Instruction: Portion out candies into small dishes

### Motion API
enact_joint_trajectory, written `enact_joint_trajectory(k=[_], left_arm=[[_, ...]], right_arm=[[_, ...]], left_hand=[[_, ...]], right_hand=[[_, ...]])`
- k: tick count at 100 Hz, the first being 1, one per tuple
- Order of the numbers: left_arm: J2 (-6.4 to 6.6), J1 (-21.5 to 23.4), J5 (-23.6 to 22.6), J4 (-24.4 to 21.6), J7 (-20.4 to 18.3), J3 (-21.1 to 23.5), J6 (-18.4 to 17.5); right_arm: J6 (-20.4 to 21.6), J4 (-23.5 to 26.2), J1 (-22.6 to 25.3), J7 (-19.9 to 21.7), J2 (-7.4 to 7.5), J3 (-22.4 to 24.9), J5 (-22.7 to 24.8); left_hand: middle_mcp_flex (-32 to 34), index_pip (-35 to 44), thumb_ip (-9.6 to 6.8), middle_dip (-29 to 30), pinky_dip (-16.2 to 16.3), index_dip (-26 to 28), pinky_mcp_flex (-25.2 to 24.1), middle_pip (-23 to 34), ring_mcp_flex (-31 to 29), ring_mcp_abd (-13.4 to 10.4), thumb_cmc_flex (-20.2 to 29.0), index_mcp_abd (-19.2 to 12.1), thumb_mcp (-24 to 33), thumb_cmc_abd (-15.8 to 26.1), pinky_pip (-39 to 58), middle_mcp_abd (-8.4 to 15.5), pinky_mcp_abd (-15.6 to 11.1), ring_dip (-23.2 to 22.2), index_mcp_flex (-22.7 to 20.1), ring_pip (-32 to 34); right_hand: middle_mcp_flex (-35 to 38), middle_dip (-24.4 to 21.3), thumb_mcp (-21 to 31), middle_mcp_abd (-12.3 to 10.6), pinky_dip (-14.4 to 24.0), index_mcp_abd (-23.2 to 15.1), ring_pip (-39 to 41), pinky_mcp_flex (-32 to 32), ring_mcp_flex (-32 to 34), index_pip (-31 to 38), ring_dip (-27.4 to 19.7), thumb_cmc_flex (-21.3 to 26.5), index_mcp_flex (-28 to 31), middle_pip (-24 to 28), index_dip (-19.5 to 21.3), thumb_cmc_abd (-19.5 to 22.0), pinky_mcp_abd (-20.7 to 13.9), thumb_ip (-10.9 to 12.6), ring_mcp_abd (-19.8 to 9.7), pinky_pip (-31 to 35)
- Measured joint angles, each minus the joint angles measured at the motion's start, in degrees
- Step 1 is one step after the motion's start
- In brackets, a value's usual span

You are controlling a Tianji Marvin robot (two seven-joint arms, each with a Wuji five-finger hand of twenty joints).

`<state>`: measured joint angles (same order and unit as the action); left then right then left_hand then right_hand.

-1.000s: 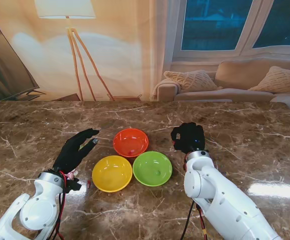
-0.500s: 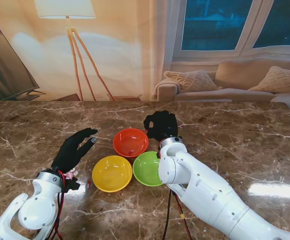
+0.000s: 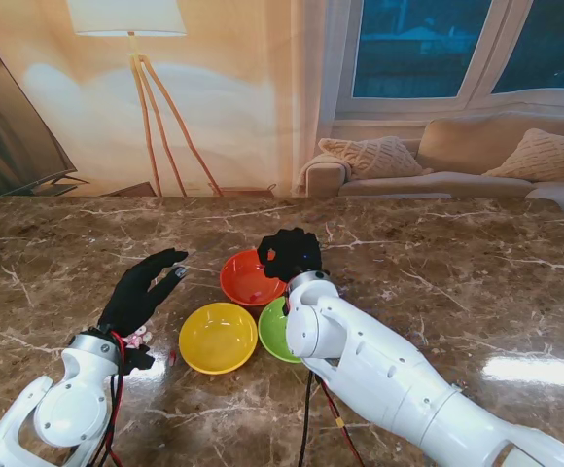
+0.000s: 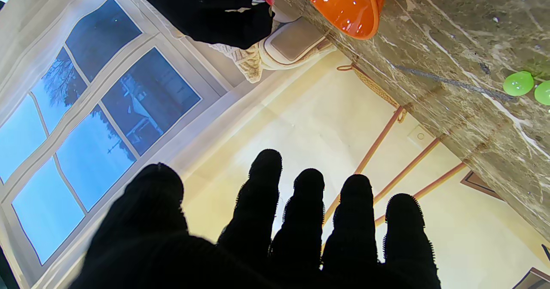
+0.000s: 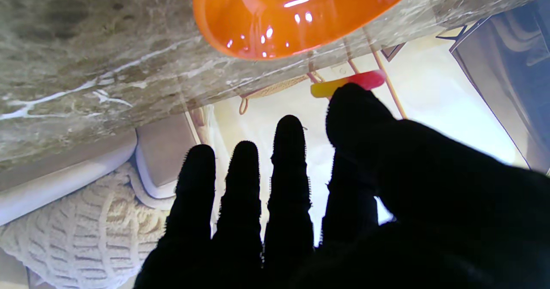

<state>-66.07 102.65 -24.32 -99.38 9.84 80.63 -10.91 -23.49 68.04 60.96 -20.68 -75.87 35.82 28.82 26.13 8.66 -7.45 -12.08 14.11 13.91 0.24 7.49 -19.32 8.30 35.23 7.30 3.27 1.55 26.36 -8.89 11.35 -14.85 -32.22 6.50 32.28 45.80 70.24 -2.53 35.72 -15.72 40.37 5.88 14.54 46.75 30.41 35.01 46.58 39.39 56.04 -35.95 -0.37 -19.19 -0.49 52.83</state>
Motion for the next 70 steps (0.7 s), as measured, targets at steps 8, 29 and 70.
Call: enact_joint_trajectory(k=[8,29,70], left_arm=[[0.00,0.0,0.0,0.0,0.0,0.1,0.0],[0.00,0.1,0.1,-0.1,-0.1,0.1,0.0],[0.00,0.2,0.1,-0.2,-0.1,0.2,0.1]], right_arm=[[0.0,-0.3,-0.2,0.5,-0.18,-0.4,-0.1],[-1.0,-0.1,-0.3,2.5,-0.20,-0.6,-0.1],[-0.7,0.2,-0.2,2.6,0.19,-0.5,0.6]], left_hand=[[0.0,0.0,0.00,0.0,0.0,0.0,0.0,0.0,0.0,0.0,0.0,0.0,0.0,0.0,0.0,0.0,0.0,0.0,0.0,0.0],[0.0,0.0,0.00,0.0,0.0,0.0,0.0,0.0,0.0,0.0,0.0,0.0,0.0,0.0,0.0,0.0,0.0,0.0,0.0,0.0],[0.0,0.0,0.00,0.0,0.0,0.0,0.0,0.0,0.0,0.0,0.0,0.0,0.0,0.0,0.0,0.0,0.0,0.0,0.0,0.0]], right_hand=[[0.0,-0.6,-0.2,0.0,0.0,0.0,0.0,0.0,0.0,0.7,0.0,0.0,0.0,-0.7,-3.0,0.0,0.0,0.0,0.0,0.0],[-0.1,-5.7,-0.6,0.8,0.0,13.3,0.0,0.0,0.0,-9.9,0.0,-2.3,-3.0,-4.5,-27.0,-0.8,0.3,2.7,0.0,0.0],[-0.1,-6.3,-0.1,1.3,0.0,15.1,0.0,0.0,0.0,-11.1,0.0,-4.1,-2.6,-4.6,-28.0,-2.5,0.3,2.8,0.0,0.0]])
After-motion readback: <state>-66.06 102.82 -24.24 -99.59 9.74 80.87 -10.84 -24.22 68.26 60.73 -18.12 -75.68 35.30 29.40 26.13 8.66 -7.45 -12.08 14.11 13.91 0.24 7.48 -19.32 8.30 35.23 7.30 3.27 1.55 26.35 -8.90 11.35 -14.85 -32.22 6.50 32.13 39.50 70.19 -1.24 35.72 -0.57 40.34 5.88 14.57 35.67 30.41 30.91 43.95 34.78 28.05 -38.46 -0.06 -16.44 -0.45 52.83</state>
